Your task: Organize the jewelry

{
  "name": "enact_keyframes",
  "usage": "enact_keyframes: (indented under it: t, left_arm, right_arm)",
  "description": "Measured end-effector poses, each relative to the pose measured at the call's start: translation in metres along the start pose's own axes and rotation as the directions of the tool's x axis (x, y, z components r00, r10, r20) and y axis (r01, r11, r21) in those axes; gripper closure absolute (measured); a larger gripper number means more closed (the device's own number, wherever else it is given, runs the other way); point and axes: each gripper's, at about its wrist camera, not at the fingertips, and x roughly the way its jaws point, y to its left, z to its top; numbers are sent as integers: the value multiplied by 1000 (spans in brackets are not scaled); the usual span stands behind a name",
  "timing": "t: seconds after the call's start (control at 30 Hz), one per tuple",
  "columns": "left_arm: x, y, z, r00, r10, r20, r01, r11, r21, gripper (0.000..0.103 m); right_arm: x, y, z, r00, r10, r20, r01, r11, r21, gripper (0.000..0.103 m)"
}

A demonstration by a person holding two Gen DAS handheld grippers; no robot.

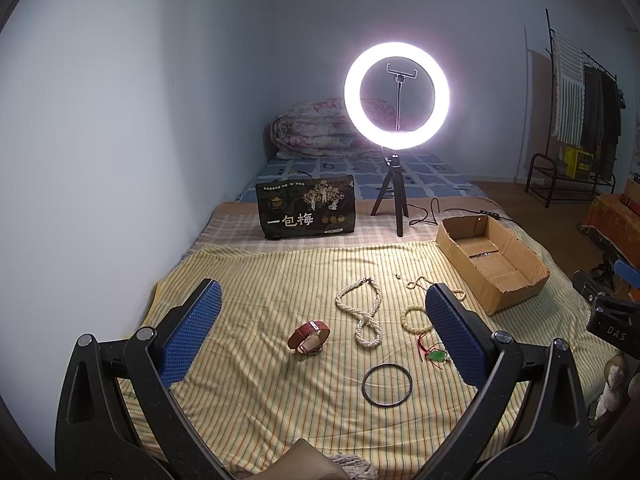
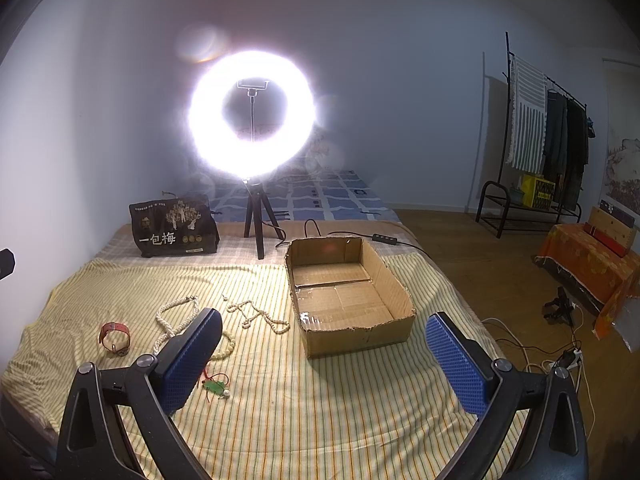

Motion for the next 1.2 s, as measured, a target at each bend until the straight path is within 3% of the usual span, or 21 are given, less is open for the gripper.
enact_keyframes:
  t: [1.2]
  left_arm:
    - [3, 2, 1, 1000, -6, 2, 6, 1000, -5, 0]
  right_arm:
    - [5, 1, 1, 1000, 3, -11, -3, 1000, 0, 0]
